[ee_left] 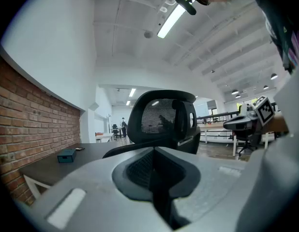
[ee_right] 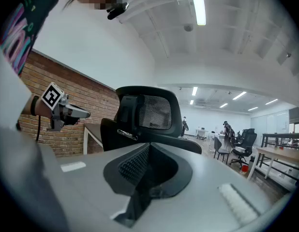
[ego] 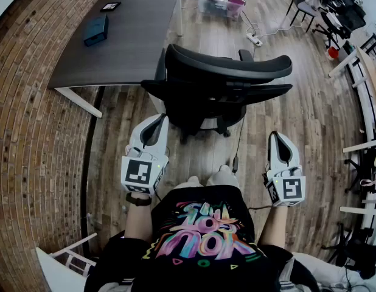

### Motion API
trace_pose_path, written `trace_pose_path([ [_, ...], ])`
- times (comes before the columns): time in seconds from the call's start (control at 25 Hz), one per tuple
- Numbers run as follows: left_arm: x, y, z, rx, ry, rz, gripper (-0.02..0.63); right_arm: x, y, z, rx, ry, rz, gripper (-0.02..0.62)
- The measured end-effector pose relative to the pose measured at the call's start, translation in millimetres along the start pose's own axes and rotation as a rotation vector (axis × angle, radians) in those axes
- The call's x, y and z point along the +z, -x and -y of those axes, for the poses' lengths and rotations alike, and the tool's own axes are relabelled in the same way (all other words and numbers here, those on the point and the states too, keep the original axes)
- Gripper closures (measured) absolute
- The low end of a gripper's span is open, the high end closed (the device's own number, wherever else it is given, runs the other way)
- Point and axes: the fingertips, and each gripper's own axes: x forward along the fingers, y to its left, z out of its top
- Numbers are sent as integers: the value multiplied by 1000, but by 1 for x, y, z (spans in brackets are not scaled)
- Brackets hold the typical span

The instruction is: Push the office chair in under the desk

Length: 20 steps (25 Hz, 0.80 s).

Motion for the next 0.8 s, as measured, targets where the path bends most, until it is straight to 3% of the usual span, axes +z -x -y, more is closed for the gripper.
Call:
trace_pose_path([
  [0.48,-3,-11,-22,84,-98,-48,604,-3,-7,23,-24,36,-4,594],
  [0.8,-6,-32,-48,110,-291,-145,536,-5,-19,31,12,79,-25,592],
])
